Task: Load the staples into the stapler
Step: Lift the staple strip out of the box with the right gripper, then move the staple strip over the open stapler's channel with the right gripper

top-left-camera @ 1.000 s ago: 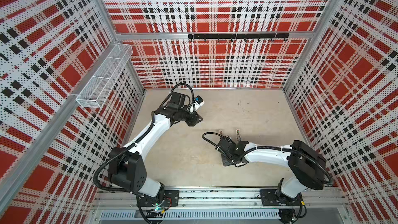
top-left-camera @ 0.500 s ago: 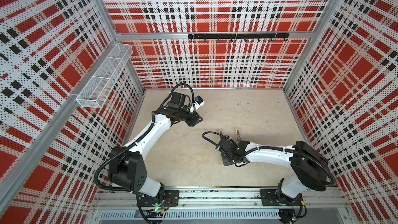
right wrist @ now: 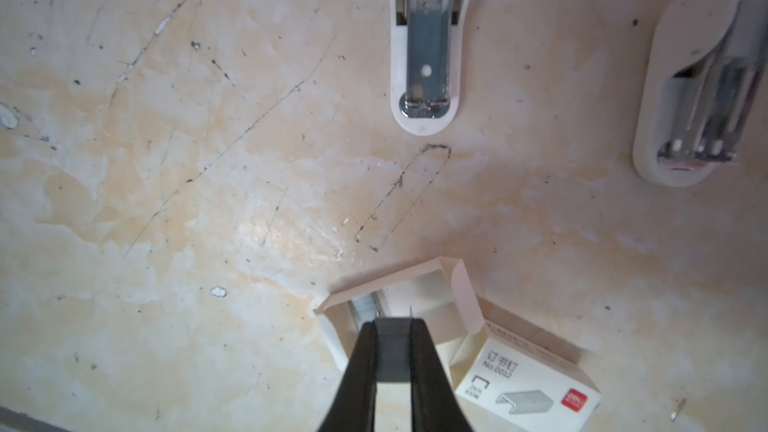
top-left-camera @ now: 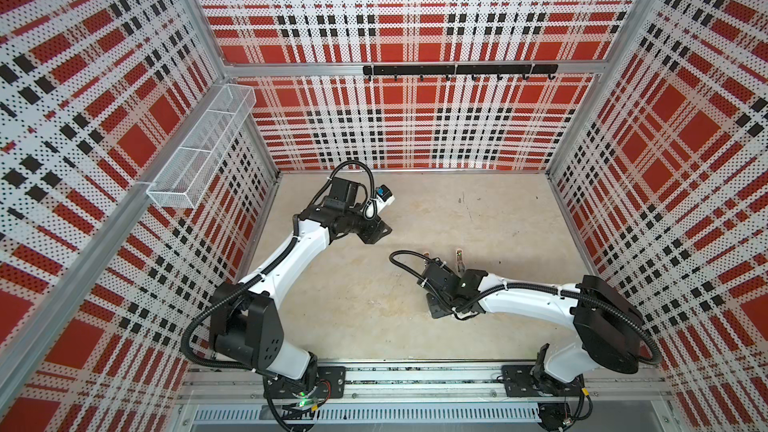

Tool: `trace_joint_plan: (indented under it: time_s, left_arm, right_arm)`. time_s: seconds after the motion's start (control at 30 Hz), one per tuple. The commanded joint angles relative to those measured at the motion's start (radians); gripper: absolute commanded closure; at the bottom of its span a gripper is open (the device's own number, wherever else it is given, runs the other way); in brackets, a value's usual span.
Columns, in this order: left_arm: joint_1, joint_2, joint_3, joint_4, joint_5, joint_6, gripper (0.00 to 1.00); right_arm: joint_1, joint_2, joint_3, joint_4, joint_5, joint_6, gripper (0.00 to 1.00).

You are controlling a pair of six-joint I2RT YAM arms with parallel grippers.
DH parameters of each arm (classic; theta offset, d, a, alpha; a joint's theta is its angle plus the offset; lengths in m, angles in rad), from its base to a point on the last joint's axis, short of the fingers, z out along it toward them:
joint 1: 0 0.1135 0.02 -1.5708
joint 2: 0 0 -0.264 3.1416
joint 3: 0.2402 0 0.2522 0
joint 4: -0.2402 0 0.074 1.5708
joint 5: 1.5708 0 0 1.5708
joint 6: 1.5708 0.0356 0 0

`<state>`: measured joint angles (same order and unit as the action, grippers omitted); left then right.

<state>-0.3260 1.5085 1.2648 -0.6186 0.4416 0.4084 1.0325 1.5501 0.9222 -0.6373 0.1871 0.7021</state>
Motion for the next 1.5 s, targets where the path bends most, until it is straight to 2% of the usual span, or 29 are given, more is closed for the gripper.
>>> trace_joint_plan:
  time_s: [0.0,0.3,0.6,0.63,0.67,0.9,1.07,1.47]
  left_arm:
    - [0.008,-0.002,0.031,-0.012,0.007,0.005,0.44]
    - [0.016,-0.005,0.041,-0.033,0.019,0.007,0.44]
    - [0.045,-0.015,0.055,-0.068,0.037,0.019,0.44]
    - [0.046,-0.016,0.055,-0.074,0.042,0.023,0.44]
    - [0.046,-0.018,0.057,-0.079,0.045,0.025,0.44]
    - [0.046,0.006,0.108,-0.154,0.109,0.063,0.45]
    - [0.045,0.031,0.144,-0.179,0.117,0.069,0.45]
    - [0.045,0.084,0.182,-0.188,0.143,0.058,0.45]
  right_arm:
    - [-0.005,-0.039,0.028,-0.015,0.002,-0.015,1.0]
    - [-0.085,-0.1,0.016,0.032,-0.02,-0.078,1.0]
    - [-0.237,-0.13,0.006,0.093,-0.026,-0.248,1.0]
    - [-0.259,-0.136,-0.001,0.104,-0.03,-0.138,1.0]
    - [-0.278,-0.14,-0.009,0.113,-0.037,-0.29,1.0]
    - [-0.391,-0.168,-0.048,0.17,-0.069,-0.388,1.0]
    - [-0.44,-0.177,-0.09,0.224,-0.099,-0.429,1.0]
    - [-0.468,-0.126,-0.13,0.298,-0.105,-0.469,1.0]
